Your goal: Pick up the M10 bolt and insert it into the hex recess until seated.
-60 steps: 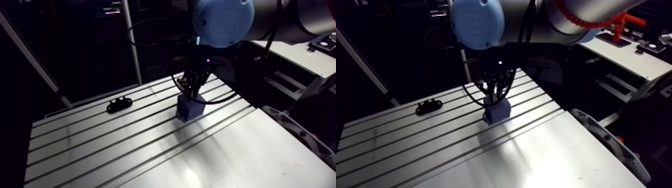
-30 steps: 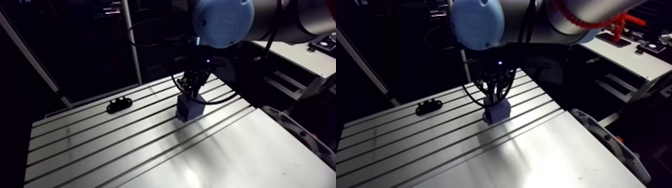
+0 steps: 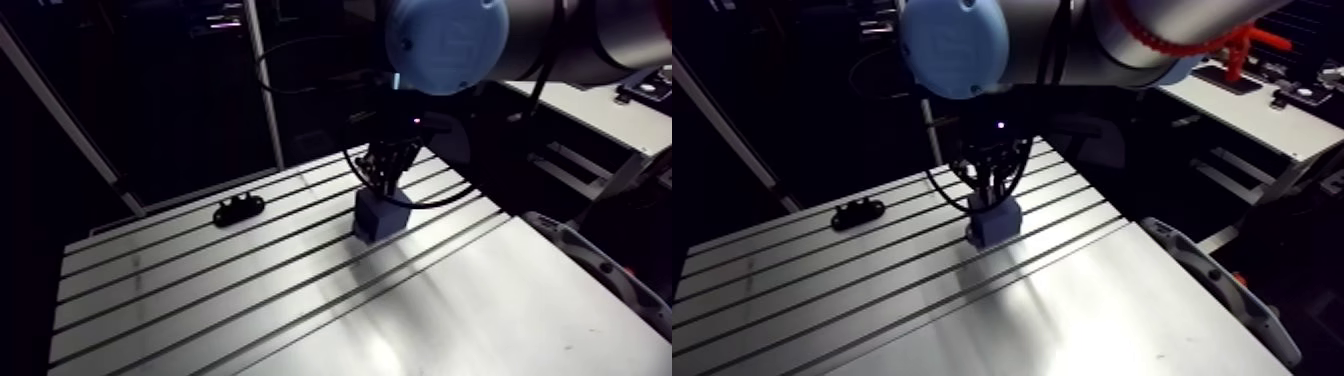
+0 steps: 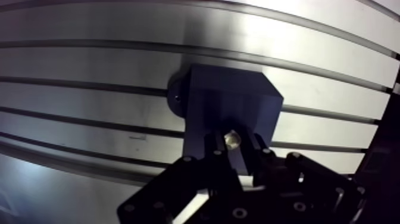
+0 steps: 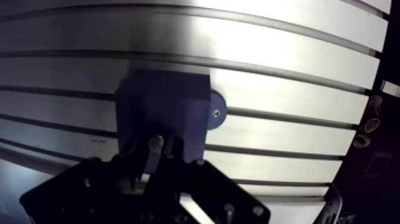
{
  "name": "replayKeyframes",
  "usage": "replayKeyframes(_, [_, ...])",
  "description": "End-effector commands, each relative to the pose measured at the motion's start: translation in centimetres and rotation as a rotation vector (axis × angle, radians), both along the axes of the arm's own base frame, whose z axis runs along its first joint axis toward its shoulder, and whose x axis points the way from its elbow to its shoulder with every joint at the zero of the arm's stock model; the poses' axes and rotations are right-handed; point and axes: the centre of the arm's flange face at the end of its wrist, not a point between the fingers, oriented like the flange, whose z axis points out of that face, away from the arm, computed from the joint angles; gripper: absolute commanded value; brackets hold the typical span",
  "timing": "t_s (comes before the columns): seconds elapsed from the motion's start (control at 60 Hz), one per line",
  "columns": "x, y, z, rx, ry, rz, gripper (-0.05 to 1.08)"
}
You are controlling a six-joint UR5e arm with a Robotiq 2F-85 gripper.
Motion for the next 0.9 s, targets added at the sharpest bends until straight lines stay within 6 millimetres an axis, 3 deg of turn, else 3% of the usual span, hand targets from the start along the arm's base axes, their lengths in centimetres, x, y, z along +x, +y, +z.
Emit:
replayKeyframes(0.017, [0.0, 0.07, -0.04, 0.005, -0.003, 0.002, 0.71])
replayKeyframes(0.9, [-0.08, 0.18, 0.08, -0.012, -0.009, 0.084, 0.72])
